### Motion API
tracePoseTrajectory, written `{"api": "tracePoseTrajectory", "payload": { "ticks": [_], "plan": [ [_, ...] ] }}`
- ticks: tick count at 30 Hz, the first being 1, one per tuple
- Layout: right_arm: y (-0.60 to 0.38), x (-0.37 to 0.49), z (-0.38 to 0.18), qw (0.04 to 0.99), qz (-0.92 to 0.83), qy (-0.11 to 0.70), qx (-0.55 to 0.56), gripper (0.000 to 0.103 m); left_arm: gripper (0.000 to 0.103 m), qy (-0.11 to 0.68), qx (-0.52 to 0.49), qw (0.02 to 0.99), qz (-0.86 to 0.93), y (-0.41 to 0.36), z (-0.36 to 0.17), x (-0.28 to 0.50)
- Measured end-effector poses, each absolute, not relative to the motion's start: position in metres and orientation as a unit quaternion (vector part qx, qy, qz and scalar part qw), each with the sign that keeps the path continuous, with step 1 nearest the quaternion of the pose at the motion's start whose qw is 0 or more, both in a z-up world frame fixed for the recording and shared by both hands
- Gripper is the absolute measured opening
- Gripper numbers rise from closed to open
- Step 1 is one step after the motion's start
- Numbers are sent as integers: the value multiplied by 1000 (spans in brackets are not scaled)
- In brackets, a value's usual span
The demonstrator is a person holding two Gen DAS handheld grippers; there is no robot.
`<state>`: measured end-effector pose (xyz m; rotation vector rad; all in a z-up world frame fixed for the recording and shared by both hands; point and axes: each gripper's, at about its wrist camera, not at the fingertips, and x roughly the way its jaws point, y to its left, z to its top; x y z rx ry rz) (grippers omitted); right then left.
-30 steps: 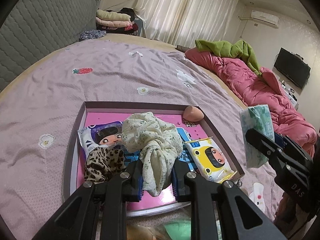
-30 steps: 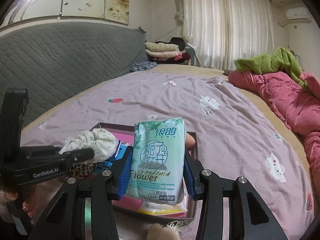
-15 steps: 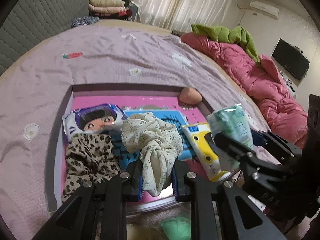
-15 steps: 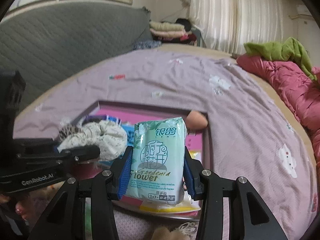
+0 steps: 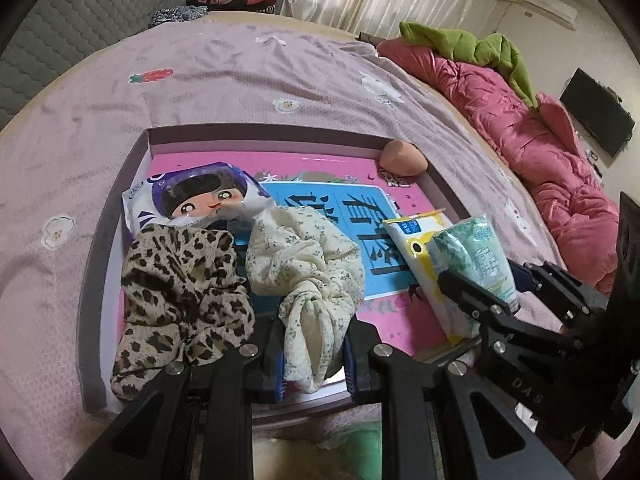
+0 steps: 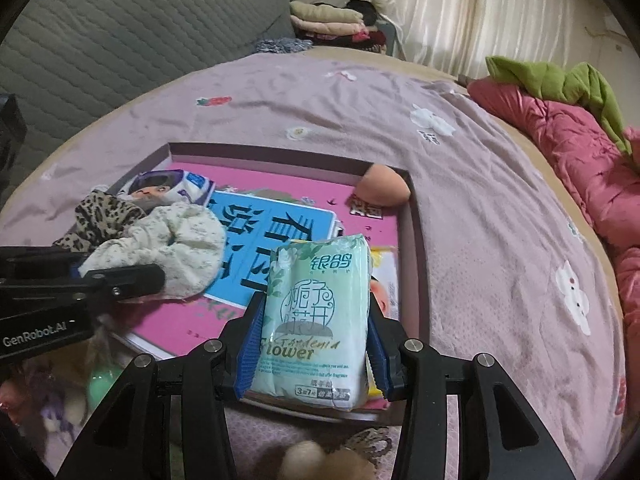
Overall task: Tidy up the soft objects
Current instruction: 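Lower the tissue pack into the box with the right tool while the left tool holds the cloth above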
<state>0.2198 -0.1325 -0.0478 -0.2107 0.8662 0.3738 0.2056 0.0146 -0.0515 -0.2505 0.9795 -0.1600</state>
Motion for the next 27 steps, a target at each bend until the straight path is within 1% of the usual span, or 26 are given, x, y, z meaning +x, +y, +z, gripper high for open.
{"api": "tracePoseTrajectory", "payload": {
  "ticks": [7, 10, 12, 13, 20, 27],
  "plan": [
    [-138, 220, -47, 888, 167, 415, -108, 48, 22, 473, -127, 870, -61, 23, -52, 205],
    [-140, 220, -45, 890, 163, 412, -109, 52, 22, 473, -131, 869, -60, 26, -52, 205],
    [-143, 220, -44, 891, 161, 412, -104, 58, 22, 474, -134, 868, -62, 27, -51, 205],
    [-145, 220, -44, 891, 162, 413, -99, 59, 22, 475, -133, 868, -62, 28, -50, 205],
    [-146, 217, -38, 898, 164, 396, -101, 65, 22, 477, -134, 866, -71, 28, -49, 204],
    [-144, 215, -30, 904, 164, 379, -106, 68, 26, 482, -128, 864, -75, 26, -50, 203]
  ]
}}
